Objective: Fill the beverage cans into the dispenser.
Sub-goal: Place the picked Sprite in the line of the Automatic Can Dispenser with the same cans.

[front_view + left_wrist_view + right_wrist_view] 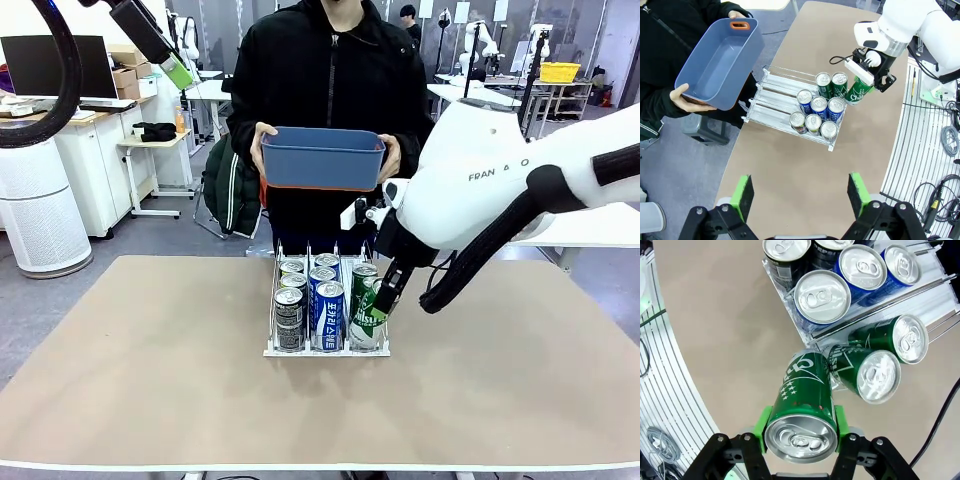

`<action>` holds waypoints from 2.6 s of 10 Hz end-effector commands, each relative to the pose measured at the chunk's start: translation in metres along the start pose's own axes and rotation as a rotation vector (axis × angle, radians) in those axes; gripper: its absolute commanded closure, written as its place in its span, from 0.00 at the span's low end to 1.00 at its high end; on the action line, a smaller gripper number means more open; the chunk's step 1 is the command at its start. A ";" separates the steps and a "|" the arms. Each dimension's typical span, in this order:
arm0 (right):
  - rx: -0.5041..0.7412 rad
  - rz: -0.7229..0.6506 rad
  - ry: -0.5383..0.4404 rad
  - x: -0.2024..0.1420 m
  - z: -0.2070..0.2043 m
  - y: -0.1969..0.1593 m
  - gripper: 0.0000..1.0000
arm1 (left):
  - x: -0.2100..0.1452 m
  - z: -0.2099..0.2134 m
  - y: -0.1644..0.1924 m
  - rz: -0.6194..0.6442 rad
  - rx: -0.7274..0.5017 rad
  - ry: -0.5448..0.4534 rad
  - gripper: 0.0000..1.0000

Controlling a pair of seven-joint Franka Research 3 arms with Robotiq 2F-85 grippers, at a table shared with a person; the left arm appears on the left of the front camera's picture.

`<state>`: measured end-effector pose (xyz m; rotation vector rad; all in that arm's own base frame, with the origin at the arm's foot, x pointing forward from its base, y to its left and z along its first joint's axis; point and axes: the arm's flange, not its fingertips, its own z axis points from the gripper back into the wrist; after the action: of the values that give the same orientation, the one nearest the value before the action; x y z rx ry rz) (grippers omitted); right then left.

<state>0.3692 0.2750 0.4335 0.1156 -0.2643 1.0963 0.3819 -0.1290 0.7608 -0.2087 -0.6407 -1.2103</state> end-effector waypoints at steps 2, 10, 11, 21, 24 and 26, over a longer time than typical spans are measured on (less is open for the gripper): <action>-0.090 -0.031 -0.001 0.008 -0.003 -0.016 0.96 | -0.001 0.001 0.000 0.001 -0.002 -0.002 0.00; -0.127 -0.040 -0.012 0.030 -0.028 -0.038 0.96 | -0.001 0.001 0.000 0.001 -0.002 -0.002 0.00; -0.129 -0.033 0.000 0.033 -0.031 -0.039 0.96 | -0.001 0.001 0.000 0.001 -0.002 -0.002 0.00; -0.074 -0.016 0.102 0.022 -0.039 -0.038 0.22 | -0.001 0.001 0.000 0.001 -0.002 -0.002 0.00; -0.056 -0.084 0.081 0.018 0.015 -0.035 0.00 | -0.001 0.001 0.000 0.001 -0.002 -0.002 0.00; 0.015 -0.112 0.025 0.015 0.047 -0.033 0.00 | -0.001 0.001 0.000 0.001 -0.002 -0.002 0.00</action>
<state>0.4008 0.2691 0.4778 0.0672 -0.2302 0.9989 0.3819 -0.1289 0.7609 -0.2082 -0.6407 -1.2099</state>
